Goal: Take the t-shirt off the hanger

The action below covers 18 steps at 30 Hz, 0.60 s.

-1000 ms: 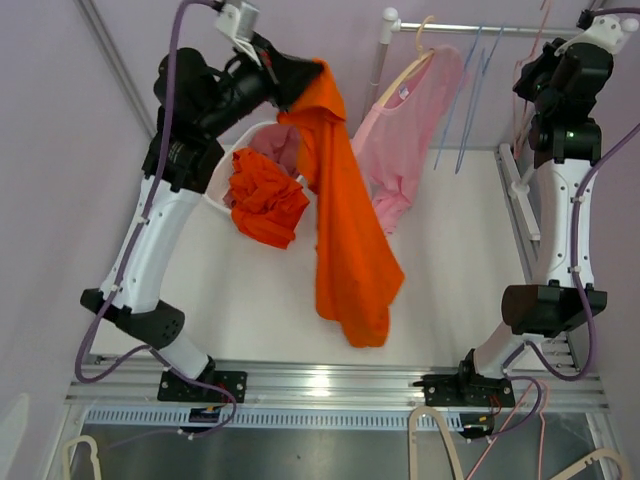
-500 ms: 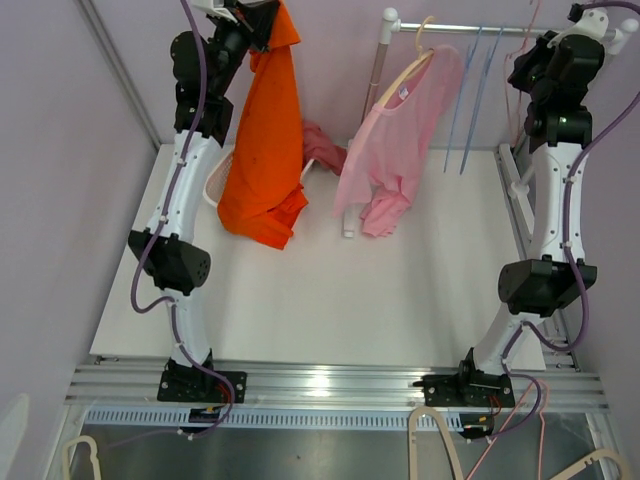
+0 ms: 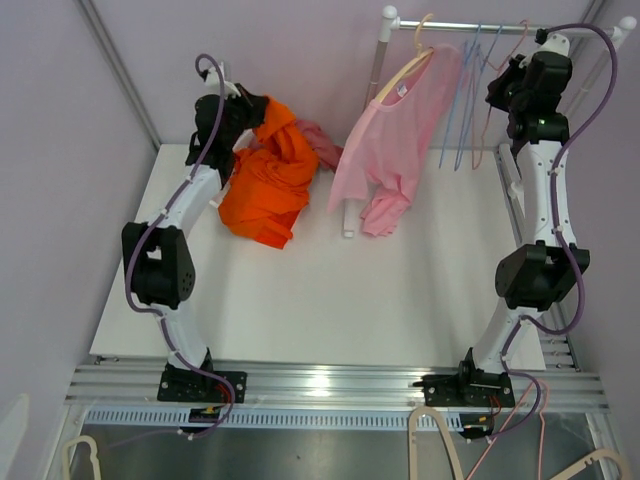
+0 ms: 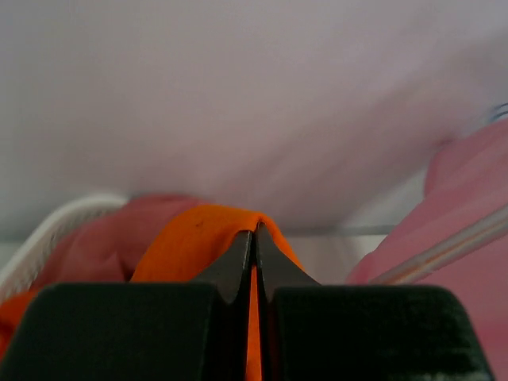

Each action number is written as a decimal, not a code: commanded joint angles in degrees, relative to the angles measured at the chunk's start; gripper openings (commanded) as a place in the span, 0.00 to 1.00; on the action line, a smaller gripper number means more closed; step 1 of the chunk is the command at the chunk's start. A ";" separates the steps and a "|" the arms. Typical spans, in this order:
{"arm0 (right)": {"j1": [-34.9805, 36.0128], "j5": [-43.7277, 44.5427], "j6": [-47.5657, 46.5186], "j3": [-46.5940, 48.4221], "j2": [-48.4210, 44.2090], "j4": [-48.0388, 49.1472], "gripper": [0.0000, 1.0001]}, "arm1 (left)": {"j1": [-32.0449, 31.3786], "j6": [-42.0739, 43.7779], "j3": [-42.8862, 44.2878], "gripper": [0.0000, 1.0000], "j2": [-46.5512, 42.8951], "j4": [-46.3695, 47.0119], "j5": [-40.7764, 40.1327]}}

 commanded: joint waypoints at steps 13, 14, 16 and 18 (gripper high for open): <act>1.83 -1.28 -1.29 -4.19 -9.56 0.87 0.08 | 0.16 -10.60 11.01 0.01 5.28 -45.14 -31.15; 1.83 -1.19 -1.30 -4.19 -9.74 0.52 0.09 | 0.16 -10.34 10.57 0.01 5.37 -45.15 -31.59; 1.83 -0.84 -1.47 -4.10 -10.18 0.25 0.13 | 0.33 -9.90 9.60 0.01 5.98 -45.76 -32.65; 1.83 -0.84 -1.47 -4.10 -10.97 -0.18 0.22 | 0.68 -8.94 9.77 0.01 6.86 -46.81 -32.22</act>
